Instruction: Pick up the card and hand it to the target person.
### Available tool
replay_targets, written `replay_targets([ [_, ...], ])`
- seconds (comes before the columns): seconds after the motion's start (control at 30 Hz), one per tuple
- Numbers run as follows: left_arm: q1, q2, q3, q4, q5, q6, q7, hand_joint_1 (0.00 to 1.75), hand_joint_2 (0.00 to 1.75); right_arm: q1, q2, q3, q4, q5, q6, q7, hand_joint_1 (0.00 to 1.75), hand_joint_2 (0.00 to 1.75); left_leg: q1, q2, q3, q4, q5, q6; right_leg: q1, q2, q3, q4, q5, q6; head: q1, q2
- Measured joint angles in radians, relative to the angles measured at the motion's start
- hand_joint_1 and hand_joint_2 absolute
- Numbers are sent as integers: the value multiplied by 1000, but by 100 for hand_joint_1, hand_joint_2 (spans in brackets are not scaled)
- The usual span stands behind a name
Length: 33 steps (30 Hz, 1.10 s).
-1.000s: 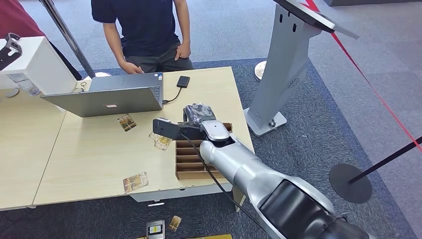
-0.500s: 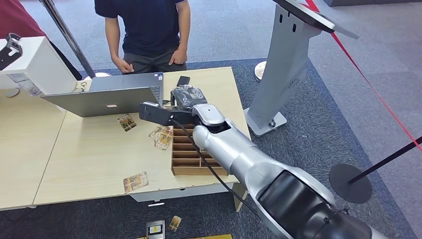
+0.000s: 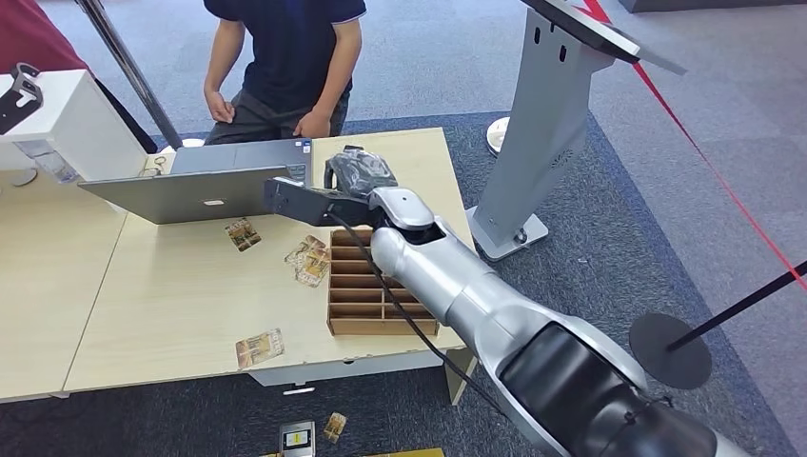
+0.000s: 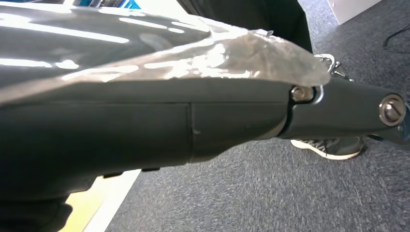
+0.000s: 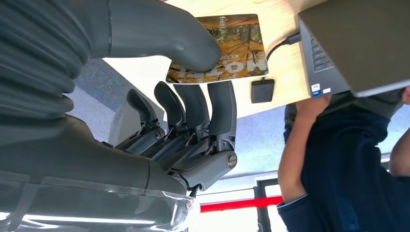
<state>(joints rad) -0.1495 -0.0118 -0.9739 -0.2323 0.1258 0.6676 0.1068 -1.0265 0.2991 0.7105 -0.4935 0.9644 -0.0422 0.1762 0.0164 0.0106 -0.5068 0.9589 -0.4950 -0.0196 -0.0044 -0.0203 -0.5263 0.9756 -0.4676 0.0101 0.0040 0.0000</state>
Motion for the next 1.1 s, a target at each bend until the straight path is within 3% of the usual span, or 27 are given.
replay_targets([
  [0.23,-1,0,-7,0,-2,0,4,0,0,0,-20,-13,2,-21,-20,13,151,175,0,0,0,0,0,0,0,0,0,0,0,0,0,0],
  [0.5,-4,0,-10,1,-6,-2,4,0,0,1,-24,-23,16,-40,-89,13,141,175,0,0,0,0,0,0,0,0,0,0,0,0,0,0],
  [0.57,-4,0,-10,1,-5,-2,4,0,0,1,-22,-23,20,-46,-117,11,102,175,0,0,0,0,0,0,0,0,0,0,0,0,0,0],
  [0.63,-4,0,-10,1,-2,-2,4,0,0,1,-19,-24,23,-53,-146,5,33,175,0,0,0,0,0,0,0,0,0,0,0,0,0,0],
  [0.7,-4,0,-10,1,2,-2,4,0,0,1,-14,-25,27,-65,-175,-9,0,175,0,0,0,0,0,0,0,0,0,0,0,0,0,0],
  [1.1,-5,0,-10,1,9,-1,1,0,0,24,27,-39,57,-86,-215,-59,0,175,0,0,0,0,0,0,0,0,0,0,0,0,0,0],
])
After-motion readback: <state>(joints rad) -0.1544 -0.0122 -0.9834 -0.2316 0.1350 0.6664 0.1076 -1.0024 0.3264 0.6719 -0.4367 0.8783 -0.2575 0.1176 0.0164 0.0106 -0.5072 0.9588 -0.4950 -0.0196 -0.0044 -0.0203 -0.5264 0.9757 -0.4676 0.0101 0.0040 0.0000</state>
